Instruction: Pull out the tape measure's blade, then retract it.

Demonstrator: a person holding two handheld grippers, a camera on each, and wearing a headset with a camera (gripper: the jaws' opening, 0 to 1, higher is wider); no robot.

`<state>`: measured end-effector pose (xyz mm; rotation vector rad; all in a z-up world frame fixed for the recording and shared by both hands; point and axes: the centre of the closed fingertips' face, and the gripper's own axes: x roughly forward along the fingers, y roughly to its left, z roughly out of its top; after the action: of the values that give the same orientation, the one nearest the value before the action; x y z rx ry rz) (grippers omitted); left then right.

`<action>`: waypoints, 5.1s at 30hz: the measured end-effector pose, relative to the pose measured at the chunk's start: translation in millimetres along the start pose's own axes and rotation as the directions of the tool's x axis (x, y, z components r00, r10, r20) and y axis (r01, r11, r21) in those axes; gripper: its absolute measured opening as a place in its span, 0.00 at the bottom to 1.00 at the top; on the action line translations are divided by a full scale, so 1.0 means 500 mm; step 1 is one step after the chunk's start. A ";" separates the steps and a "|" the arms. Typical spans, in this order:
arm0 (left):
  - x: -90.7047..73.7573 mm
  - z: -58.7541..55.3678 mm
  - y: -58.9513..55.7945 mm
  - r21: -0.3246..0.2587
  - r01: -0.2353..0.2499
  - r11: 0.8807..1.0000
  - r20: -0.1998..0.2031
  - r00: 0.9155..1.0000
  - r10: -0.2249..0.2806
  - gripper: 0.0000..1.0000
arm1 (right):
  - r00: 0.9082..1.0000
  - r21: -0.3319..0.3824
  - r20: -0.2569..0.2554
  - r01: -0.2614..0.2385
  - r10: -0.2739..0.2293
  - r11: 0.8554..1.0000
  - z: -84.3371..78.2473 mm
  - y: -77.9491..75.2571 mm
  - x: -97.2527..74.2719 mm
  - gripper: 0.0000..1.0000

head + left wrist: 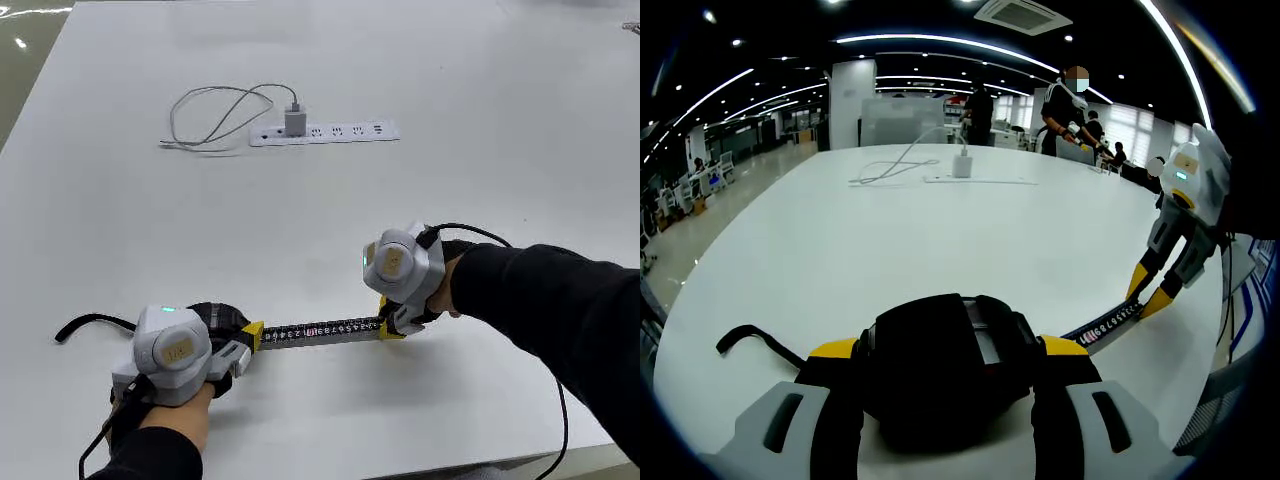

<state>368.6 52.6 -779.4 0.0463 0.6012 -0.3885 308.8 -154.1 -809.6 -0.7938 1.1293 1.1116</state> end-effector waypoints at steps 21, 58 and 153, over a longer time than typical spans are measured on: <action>0.000 0.000 0.000 0.002 0.001 1.000 -0.005 1.000 -0.001 0.65 | 1.000 -0.021 0.004 -0.007 0.007 1.000 0.011 0.003 0.003 0.10; -0.001 -0.001 0.000 0.004 0.003 1.000 -0.011 1.000 -0.003 0.65 | 1.000 -0.003 0.010 -0.001 0.002 1.000 0.028 0.004 0.008 0.10; 0.000 -0.001 -0.001 0.005 0.008 1.000 -0.016 1.000 -0.007 0.65 | 1.000 0.025 0.013 0.004 -0.005 1.000 0.079 0.011 0.024 0.10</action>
<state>368.0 52.5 -779.9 0.0516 0.6168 -0.3971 315.2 -112.9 -810.4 -0.7686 1.1280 1.0956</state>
